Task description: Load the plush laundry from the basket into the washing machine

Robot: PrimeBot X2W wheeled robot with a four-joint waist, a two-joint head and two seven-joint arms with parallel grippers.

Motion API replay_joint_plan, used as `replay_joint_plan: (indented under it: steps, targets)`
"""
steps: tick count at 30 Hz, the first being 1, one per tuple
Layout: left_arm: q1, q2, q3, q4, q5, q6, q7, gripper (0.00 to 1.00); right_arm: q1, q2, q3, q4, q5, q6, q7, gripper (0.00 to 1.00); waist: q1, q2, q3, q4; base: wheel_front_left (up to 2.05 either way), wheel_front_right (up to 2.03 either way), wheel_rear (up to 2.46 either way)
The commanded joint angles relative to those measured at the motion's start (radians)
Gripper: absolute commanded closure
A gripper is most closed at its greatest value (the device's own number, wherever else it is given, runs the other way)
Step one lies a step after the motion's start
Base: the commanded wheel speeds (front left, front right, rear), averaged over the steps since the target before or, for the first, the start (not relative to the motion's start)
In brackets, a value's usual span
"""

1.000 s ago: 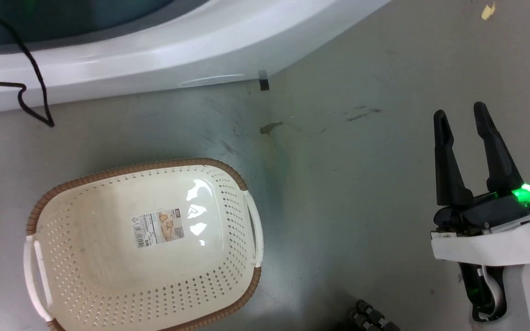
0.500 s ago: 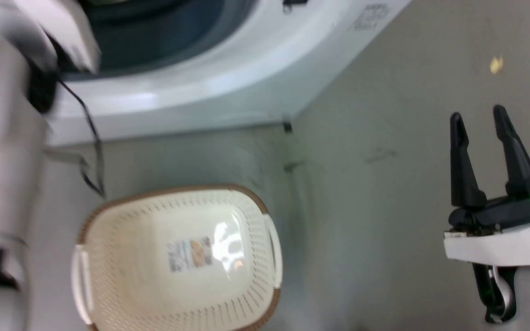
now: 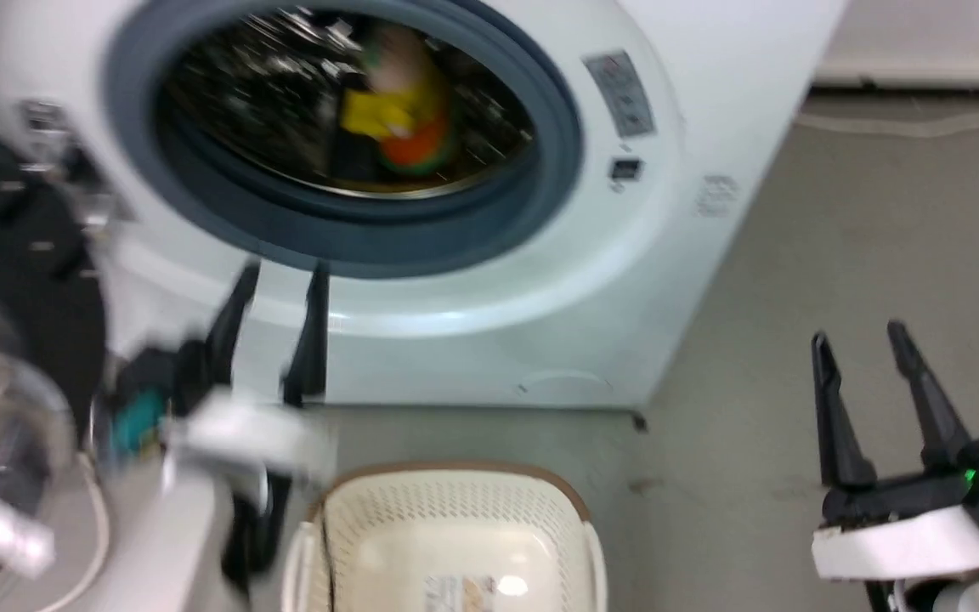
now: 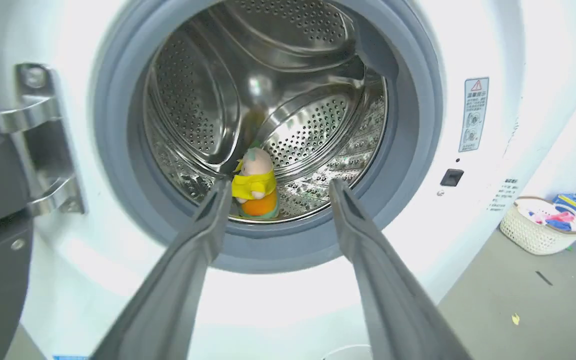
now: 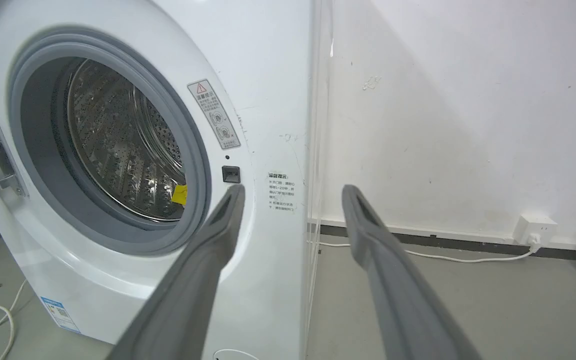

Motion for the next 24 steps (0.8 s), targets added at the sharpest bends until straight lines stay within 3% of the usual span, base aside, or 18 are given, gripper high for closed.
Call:
replay_joint_plan:
  steps: [1,10,17,18,24]
  targets:
    - [0.074,-0.014,0.017,-0.044,0.008,0.015,-0.005,0.00,0.022,0.000,0.003,0.007,-0.002,-0.001,-0.005,0.00,0.0005,0.0000,-0.072,0.069,0.00,0.00,0.00]
    - [0.359,-0.067,0.050,-0.164,0.091,0.052,-0.005,0.00,0.106,0.000,0.028,0.046,0.016,-0.001,-0.005,0.00,0.0005,0.0000,-0.123,0.105,0.00,0.00,0.00]
    - [0.399,-0.093,0.063,-0.172,0.188,0.015,-0.005,0.00,0.140,0.000,0.029,0.083,0.025,-0.001,-0.005,0.00,0.0005,0.0000,-0.139,0.110,0.00,0.00,0.00]
    - [0.389,-0.091,0.065,-0.169,0.191,0.013,-0.001,1.00,0.124,0.000,0.028,0.083,0.019,0.000,0.000,1.00,0.0005,0.0000,-0.139,0.110,0.00,0.00,0.00]
    - [0.389,-0.095,0.069,-0.170,0.196,0.013,0.006,1.00,0.121,0.000,0.028,0.082,0.017,0.000,0.006,1.00,0.0005,0.0000,-0.140,0.110,0.00,0.00,0.00]
